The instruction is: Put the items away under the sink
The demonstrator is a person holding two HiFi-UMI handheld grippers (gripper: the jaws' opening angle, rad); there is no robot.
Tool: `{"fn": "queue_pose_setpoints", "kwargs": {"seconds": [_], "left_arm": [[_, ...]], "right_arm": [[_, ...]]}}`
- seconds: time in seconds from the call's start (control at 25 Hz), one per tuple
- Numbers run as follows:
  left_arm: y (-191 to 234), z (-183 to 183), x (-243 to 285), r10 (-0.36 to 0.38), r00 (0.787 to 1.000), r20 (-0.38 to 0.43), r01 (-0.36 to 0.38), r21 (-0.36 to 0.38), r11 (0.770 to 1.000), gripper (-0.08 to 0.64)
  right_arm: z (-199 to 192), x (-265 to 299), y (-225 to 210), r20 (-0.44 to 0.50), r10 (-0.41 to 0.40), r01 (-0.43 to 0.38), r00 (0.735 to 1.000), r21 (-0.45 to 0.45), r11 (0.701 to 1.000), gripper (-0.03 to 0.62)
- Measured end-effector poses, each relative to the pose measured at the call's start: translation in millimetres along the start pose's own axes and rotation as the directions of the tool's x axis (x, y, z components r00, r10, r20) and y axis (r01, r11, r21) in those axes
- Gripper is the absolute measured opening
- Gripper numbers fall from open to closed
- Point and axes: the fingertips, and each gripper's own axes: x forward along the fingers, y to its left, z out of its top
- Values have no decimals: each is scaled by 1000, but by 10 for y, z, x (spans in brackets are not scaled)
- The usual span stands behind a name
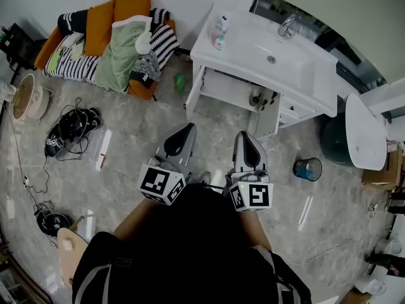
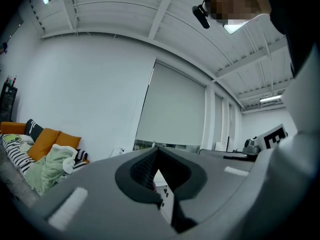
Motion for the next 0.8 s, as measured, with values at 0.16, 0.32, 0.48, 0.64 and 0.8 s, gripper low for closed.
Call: {"fn": "queue_pose_setpoints", "kwargs": {"seconds": [0.16,0.32,0.48,0.64,0.8], "left_arm": [[-116,-97,22,33,999,3,-33,8,999,6],[-228,-316,36,46,999,-28,-46,25,999,8],[-202,-330,-19,78,996,-37,-77,30,997,6],[-79,-275,136,87,996,-22,-87,-1,996,6],[68,-328,396,68,997,-31,-69,-6,998,6]], "right_arm": [[-64,-94,-83,-9,34,-34,999,1,999,15],[-165,-76,-200,-18,62,-62,998,-7,998,15],[-166,-48,-203,-22,64,-64,998,21,998,15],[-175,111,-192,-27,81,-81,996,12,997,15],[-218,345,-236,-30,69,-69,997,1,998,15]]}}
